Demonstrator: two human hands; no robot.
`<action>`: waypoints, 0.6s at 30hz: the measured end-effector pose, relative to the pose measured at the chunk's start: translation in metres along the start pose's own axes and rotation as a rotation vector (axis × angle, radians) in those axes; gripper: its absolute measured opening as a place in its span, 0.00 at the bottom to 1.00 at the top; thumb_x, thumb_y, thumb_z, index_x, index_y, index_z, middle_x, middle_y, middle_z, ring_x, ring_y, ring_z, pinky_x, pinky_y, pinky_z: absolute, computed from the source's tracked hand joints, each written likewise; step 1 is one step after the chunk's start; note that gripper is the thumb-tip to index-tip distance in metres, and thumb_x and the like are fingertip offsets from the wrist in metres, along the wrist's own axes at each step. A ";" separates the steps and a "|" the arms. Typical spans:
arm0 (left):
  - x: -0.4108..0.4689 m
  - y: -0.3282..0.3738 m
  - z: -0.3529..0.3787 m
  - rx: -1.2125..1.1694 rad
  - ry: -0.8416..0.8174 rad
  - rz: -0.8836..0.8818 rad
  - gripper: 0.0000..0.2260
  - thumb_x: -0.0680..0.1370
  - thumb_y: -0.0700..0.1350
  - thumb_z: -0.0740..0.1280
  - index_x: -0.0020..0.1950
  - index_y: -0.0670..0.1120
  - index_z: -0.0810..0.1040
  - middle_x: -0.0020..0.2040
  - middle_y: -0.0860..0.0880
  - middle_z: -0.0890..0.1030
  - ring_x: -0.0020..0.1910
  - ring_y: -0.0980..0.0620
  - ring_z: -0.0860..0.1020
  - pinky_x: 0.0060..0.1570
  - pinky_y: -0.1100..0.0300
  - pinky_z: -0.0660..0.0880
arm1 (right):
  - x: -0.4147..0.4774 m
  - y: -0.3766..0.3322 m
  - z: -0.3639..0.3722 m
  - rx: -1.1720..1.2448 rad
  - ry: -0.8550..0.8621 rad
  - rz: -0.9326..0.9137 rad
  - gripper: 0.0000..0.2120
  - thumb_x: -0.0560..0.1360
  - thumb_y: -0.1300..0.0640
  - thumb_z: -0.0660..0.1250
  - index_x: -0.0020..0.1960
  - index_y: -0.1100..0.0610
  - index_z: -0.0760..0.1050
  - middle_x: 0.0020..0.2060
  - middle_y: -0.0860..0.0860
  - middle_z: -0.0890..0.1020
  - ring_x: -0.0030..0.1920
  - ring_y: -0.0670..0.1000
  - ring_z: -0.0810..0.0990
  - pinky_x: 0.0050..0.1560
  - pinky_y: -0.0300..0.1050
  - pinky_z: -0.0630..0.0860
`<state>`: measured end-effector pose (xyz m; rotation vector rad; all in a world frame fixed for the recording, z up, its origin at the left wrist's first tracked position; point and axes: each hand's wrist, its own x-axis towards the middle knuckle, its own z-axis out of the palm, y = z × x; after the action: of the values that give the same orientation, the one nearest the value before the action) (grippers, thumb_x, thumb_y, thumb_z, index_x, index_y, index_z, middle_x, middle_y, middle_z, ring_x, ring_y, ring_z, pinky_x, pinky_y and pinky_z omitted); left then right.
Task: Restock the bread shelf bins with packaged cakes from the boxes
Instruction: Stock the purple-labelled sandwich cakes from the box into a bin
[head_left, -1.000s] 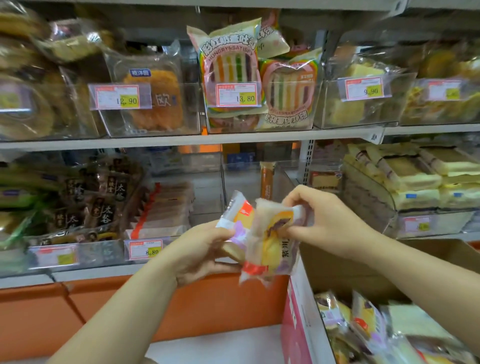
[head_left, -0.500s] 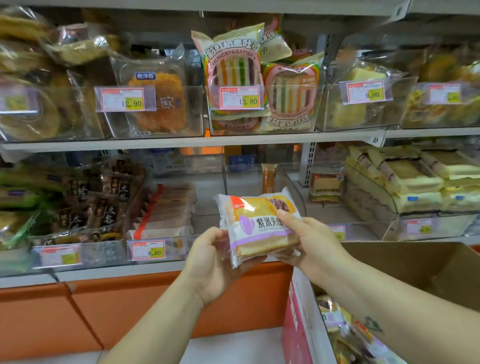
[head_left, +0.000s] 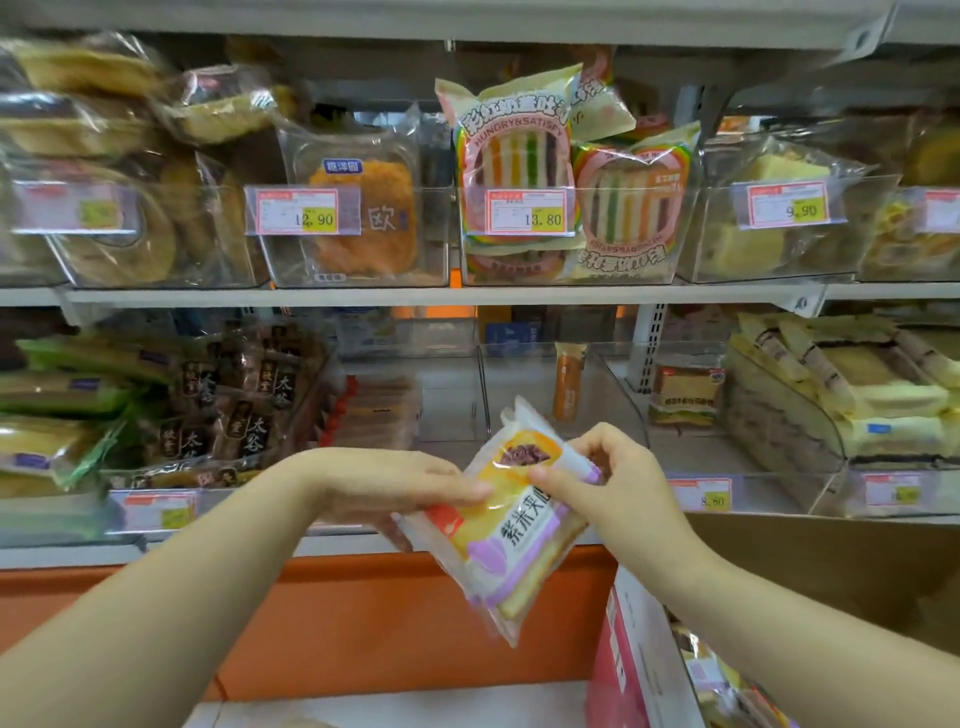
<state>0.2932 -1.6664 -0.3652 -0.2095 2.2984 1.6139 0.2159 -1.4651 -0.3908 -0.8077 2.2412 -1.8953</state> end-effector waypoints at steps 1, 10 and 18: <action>0.002 0.001 0.001 0.098 0.026 0.047 0.27 0.58 0.64 0.71 0.47 0.48 0.74 0.55 0.42 0.77 0.57 0.40 0.76 0.61 0.39 0.73 | 0.000 -0.002 0.004 -0.024 -0.006 -0.045 0.14 0.67 0.57 0.77 0.41 0.62 0.72 0.32 0.52 0.79 0.33 0.46 0.78 0.35 0.37 0.75; 0.018 -0.021 -0.022 0.220 0.378 0.378 0.26 0.68 0.42 0.77 0.62 0.55 0.71 0.52 0.59 0.80 0.50 0.62 0.80 0.48 0.61 0.78 | 0.041 -0.005 0.027 -0.217 -0.110 -0.652 0.15 0.66 0.60 0.77 0.42 0.53 0.70 0.47 0.42 0.75 0.53 0.43 0.77 0.48 0.38 0.78; 0.078 -0.038 -0.084 0.445 0.708 0.473 0.28 0.67 0.46 0.76 0.61 0.59 0.66 0.49 0.60 0.78 0.50 0.58 0.78 0.45 0.68 0.71 | 0.112 0.027 0.041 -0.469 -0.153 -0.678 0.31 0.65 0.49 0.78 0.63 0.47 0.66 0.66 0.47 0.67 0.65 0.34 0.65 0.66 0.28 0.61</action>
<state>0.2169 -1.7531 -0.3993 -0.1491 3.3987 1.2782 0.1278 -1.5495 -0.3963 -1.9071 2.5458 -1.3994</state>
